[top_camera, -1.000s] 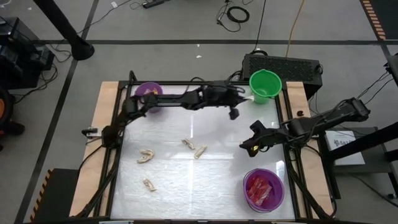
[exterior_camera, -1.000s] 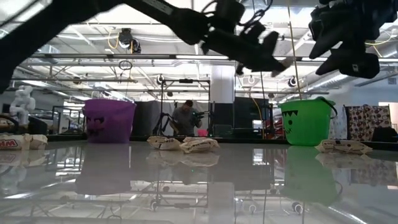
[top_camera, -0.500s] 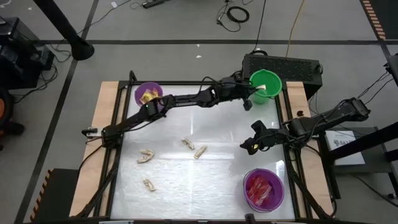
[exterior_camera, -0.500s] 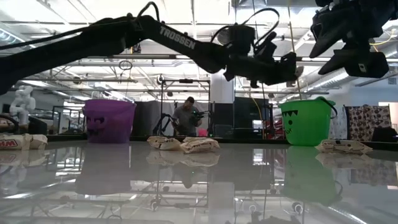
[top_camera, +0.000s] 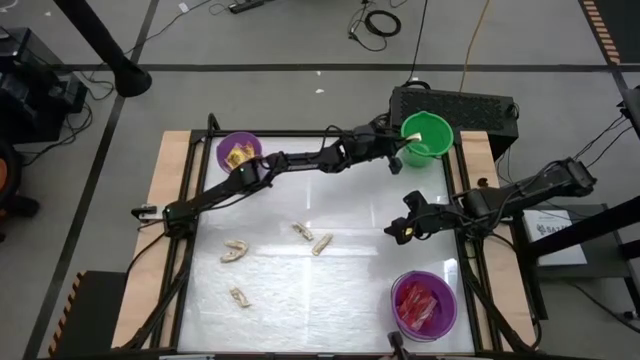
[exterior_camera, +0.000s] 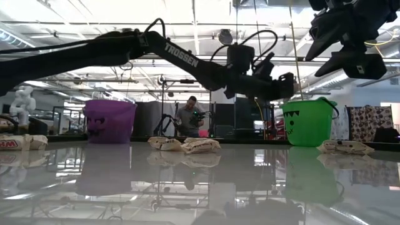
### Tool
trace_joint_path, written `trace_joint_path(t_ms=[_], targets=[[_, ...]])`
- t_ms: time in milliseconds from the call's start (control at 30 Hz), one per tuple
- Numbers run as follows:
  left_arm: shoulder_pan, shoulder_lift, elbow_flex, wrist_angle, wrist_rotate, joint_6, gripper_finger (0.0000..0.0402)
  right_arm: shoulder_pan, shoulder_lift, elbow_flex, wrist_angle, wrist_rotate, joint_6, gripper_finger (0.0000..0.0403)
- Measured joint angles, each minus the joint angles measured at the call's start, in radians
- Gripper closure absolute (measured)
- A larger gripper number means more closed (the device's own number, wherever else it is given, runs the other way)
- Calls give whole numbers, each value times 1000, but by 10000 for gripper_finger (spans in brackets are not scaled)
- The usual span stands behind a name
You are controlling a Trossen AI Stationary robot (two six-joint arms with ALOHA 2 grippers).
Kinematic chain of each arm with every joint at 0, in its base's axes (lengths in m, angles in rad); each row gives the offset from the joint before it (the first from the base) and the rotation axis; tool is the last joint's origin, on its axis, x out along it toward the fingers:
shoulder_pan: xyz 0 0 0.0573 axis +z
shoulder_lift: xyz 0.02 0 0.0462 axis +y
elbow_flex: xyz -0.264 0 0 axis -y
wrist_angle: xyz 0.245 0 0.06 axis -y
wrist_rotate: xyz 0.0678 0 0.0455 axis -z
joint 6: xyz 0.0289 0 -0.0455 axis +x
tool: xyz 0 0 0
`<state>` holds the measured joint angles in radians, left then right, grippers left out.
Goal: Sort candy by brand, put in halloween buckets
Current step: Put the white candy into the green bucket
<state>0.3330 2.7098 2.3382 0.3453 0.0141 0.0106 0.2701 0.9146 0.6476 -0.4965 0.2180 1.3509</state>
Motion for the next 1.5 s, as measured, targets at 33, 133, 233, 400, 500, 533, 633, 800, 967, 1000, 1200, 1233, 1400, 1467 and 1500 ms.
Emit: trace_joint_path(t_ms=[33, 133, 233, 400, 500, 533, 633, 800, 967, 1000, 1200, 1233, 1400, 1467, 1500], targets=[[4, 11, 13, 4, 2, -10, 393, -4, 0, 0, 0, 0, -2, 250], [15, 21, 18, 15, 15, -40, 393, -15, 0, 0, -1, -1, -14, 250], [19, 21, 18, 13, 15, -57, 393, -19, 0, 0, -1, -4, -29, 250], [18, 21, 18, 24, 15, -57, 393, -21, 0, 0, -3, -5, -39, 250], [18, 21, 18, 39, 12, -54, 393, -21, 0, 0, -5, -9, -38, 250], [18, 21, 18, 44, 4, -51, 393, -21, 0, 0, -3, -11, -32, 250], [19, 21, 18, 65, -9, -50, 393, -21, 0, 0, 5, -20, -6, 250], [16, 21, 18, 68, -11, -23, 393, -21, 0, 0, 9, -50, 19, 250], [14, 21, 18, 52, -4, -30, 363, -21, 0, 0, 11, -50, 29, 250], [13, 21, 18, 42, 1, -28, 355, -21, 0, 0, 11, -50, 32, 250], [6, 21, 18, 11, 57, -4, 318, -21, 0, 0, 11, -50, 35, 250], [6, 21, 18, 10, 66, -5, 313, -21, 0, 0, 11, -50, 35, 250], [6, -6, 16, -44, 68, -33, 289, -21, 0, 0, 12, -50, 32, 250], [11, -30, 17, -38, 68, -32, 277, -21, 0, 0, 14, -50, 31, 250], [13, -43, 17, -44, 68, -31, 271, -21, 0, 0, 14, -50, 26, 250]])
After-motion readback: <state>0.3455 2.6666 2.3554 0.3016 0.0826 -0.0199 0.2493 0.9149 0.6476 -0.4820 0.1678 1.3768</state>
